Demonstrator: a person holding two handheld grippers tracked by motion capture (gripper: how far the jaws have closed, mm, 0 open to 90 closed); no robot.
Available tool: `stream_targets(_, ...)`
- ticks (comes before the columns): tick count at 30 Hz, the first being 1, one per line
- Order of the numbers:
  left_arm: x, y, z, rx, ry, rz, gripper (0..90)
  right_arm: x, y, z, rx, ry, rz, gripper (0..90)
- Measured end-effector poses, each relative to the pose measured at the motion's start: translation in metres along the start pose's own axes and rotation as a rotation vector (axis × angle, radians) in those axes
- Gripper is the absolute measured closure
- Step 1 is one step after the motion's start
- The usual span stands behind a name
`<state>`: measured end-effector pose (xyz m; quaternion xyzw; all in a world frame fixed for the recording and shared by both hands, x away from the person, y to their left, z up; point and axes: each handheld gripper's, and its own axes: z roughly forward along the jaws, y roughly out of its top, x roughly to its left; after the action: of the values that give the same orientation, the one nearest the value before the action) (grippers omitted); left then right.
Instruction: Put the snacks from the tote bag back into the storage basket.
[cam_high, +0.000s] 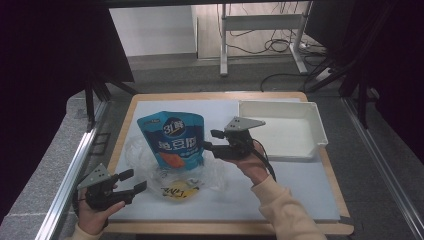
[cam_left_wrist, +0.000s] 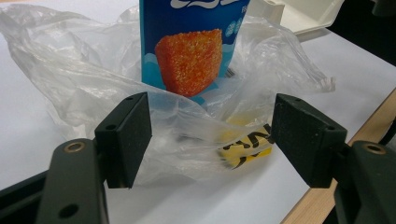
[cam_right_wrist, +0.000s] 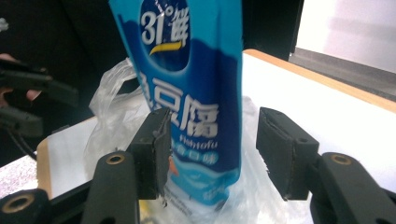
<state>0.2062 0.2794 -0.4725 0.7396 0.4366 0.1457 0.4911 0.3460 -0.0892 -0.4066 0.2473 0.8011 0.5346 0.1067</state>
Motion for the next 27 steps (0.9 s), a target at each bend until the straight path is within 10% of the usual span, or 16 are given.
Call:
stream_targets(15, 0.0, -0.004, 0.006, 0.015, 0.006, -0.017, 28.9, -0.01, 0.032, 0.033, -0.022, 0.052, -0.003, 45.7)
stream_targets(27, 0.001, -0.005, 0.011, 0.037, -0.008, -0.017, 28.0, -0.01, 0.046, 0.06, 0.002, 0.138, -0.085, 75.3)
